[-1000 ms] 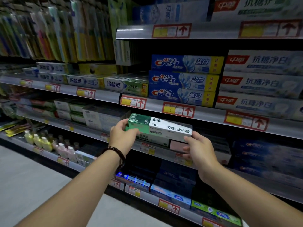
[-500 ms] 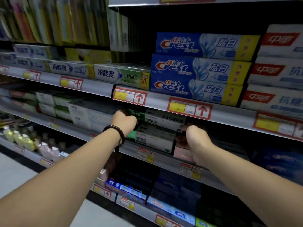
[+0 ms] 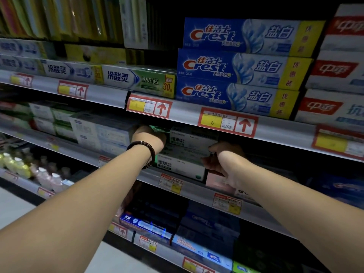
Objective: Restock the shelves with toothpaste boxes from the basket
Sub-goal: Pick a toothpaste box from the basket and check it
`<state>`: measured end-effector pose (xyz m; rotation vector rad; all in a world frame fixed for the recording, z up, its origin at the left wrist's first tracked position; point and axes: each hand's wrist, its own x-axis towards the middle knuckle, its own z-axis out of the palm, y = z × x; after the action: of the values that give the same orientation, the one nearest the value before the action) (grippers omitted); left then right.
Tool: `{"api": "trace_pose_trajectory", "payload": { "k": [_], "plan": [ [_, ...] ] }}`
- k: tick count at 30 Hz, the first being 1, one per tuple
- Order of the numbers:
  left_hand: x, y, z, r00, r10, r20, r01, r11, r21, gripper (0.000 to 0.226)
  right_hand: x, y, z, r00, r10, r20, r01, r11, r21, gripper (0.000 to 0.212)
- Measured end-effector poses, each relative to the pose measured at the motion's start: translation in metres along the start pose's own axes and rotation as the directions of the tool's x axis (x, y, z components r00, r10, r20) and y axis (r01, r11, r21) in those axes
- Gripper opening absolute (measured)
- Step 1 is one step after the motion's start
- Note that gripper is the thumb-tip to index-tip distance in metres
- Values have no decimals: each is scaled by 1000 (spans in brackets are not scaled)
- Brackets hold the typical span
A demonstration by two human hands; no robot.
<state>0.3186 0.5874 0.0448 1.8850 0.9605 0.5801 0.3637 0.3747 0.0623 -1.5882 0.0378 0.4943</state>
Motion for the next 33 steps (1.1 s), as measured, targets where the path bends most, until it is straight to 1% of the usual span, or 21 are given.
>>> {"api": "trace_pose_trajectory", "payload": {
  "k": [1,3,5,7,10,12,14,17,20,22,24,26,27,28,29,30,31,33],
  "plan": [
    [-3,1,0,1000,-12,4,12,1000,9,41,4,1,-3,1000,-2,9,2,1000,-6,13],
    [-11,1,-1,1000,2,0,-2,1000,-27,43,9,4,-5,1000,-20,23,21,1000,-18,9],
    [-12,-3,1,1000,-5,6,6,997,-78,40,8,7,-6,998,-32,54,33,999,-17,19],
    [-13,-7,-1,1000,-3,21,4,996,-94,30,6,8,-6,995,-56,80,57,998,-13,29],
    [-19,-7,-4,994,-58,90,71,986,-150,15,2,6,-7,992,-67,111,64,997,35,35],
    [-19,-8,-3,989,-83,119,101,982,-161,16,-1,4,-7,989,-65,130,60,997,40,36],
    [-19,-7,-3,989,-83,119,100,984,-144,20,-3,3,-8,986,-71,148,66,997,37,40],
    [-18,-9,-3,988,-84,131,105,981,-165,26,-7,3,-8,987,-79,141,76,997,25,43],
    [-21,-7,-2,987,-87,134,110,978,-180,23,-5,4,-9,990,-68,120,66,998,24,44],
    [-23,-8,-4,986,-89,144,116,974,-192,18,-4,4,-8,991,-65,114,62,998,33,43],
    [-26,-9,-6,987,-78,140,105,975,-198,21,-5,3,-8,992,-69,104,64,997,47,41],
    [-30,-12,-7,992,-49,114,67,985,-159,24,-8,3,-9,992,-81,101,76,996,55,41],
    [-34,-12,-7,995,-25,91,36,993,-113,19,-11,3,-10,991,-84,101,80,996,43,41],
    [-39,-12,-8,998,3,68,0,999,-53,8,-15,3,-11,991,-84,100,82,996,19,41],
    [-43,-12,-8,998,25,49,-25,1000,-4,10,-19,4,-13,992,-83,93,84,996,-2,38],
    [-46,-12,-8,999,35,38,-35,999,23,18,-22,5,-15,993,-86,86,88,996,-23,34],
    [-50,-13,-8,998,44,35,-45,998,35,21,-25,8,-19,993,-92,78,96,994,-47,27],
    [-57,-12,-9,998,39,48,-41,999,30,11,-33,13,-26,993,-104,57,109,989,-97,17]
  ]
}}
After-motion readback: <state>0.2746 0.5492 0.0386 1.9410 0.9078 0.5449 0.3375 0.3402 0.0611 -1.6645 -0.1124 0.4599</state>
